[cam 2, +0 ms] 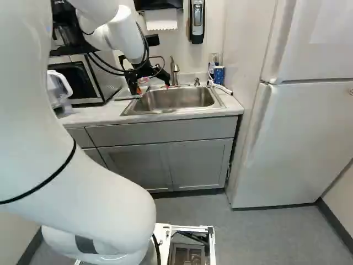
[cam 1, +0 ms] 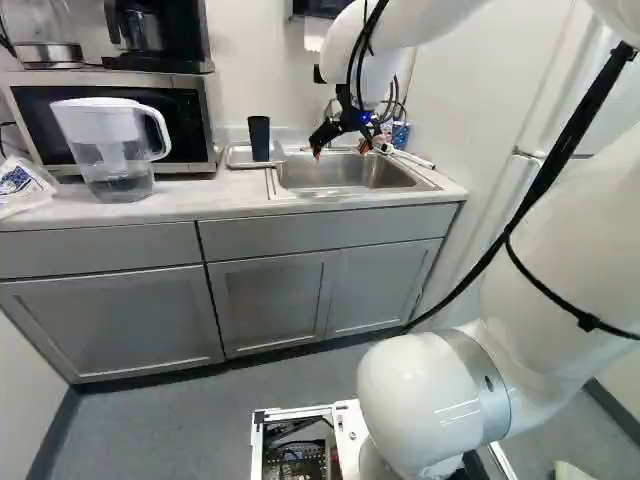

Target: Rinse the cup and place it in the tray

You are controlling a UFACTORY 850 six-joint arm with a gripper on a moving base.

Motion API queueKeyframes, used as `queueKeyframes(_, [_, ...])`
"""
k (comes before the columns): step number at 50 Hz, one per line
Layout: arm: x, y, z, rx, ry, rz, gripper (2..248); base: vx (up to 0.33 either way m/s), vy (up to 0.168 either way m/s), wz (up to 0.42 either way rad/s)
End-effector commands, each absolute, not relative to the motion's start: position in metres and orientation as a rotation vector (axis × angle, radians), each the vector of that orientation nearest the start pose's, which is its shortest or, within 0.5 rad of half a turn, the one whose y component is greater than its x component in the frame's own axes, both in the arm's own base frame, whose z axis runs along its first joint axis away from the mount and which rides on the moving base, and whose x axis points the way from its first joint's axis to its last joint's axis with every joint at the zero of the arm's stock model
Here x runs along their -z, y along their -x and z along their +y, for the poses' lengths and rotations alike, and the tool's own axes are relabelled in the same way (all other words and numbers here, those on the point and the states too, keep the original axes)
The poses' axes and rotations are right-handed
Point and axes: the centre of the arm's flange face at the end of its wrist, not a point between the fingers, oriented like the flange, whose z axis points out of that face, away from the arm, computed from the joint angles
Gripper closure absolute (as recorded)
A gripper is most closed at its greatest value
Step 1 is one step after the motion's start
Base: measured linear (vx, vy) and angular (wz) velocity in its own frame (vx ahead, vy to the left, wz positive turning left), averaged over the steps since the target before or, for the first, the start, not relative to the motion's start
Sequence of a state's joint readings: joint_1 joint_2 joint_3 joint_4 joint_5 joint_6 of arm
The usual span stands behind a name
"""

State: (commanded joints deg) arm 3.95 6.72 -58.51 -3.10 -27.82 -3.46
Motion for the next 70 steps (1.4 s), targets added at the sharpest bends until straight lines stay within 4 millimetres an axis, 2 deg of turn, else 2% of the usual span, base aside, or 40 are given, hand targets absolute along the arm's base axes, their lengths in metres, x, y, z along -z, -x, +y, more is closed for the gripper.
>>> queueKeyframes(70, [-0.6376, -0.4578, 0.0293, 1.019, 3.0, -0.254, 3, -0.137, -0.001, 0.016])
